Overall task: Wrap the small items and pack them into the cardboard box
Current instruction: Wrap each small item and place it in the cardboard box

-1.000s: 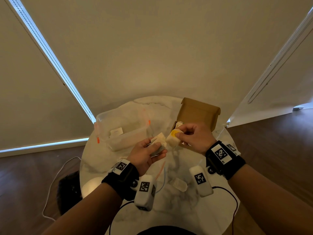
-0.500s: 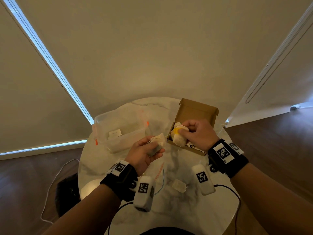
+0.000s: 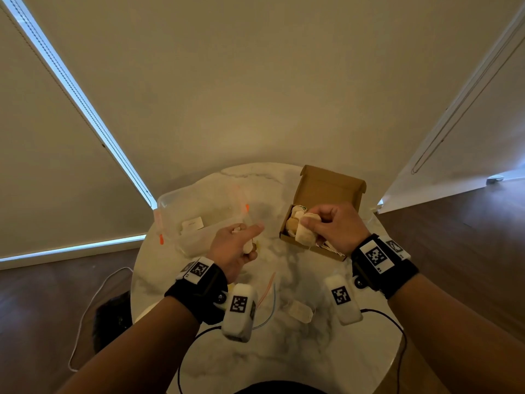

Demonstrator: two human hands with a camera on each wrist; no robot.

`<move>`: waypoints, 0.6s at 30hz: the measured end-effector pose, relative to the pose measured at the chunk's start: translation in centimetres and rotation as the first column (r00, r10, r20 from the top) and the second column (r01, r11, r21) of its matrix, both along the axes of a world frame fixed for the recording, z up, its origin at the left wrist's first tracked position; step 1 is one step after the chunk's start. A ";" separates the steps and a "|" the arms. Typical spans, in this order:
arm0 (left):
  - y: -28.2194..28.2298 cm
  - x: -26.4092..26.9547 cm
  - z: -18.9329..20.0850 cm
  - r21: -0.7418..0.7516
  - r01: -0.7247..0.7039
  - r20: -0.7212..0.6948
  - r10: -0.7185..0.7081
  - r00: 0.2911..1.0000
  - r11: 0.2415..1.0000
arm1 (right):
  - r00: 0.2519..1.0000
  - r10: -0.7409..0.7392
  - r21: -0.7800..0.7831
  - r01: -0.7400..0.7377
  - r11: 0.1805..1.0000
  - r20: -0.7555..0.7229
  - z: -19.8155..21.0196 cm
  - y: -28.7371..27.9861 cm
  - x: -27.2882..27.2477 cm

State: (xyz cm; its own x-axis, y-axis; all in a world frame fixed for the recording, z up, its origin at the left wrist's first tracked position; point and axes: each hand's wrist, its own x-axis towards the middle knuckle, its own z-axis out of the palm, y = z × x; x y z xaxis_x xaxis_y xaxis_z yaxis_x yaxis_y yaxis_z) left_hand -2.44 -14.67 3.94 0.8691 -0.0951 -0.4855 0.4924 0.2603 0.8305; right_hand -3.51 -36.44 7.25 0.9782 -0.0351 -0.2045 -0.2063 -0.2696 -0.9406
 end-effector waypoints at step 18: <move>-0.4 0.6 0.9 0.580 0.127 0.326 -0.372 0.869 0.805 | 0.977 0.192 -0.027 -0.190 0.981 0.093 -2.4 2.3 0.6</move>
State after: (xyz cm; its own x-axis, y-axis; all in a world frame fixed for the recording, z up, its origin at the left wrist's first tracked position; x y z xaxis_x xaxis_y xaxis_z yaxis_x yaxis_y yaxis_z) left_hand -1.86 -15.05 4.80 0.9753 -0.1755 -0.1342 0.0638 -0.3578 0.9316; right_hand -2.94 -34.11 4.83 0.9821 0.1517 -0.1114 -0.0594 -0.3122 -0.9482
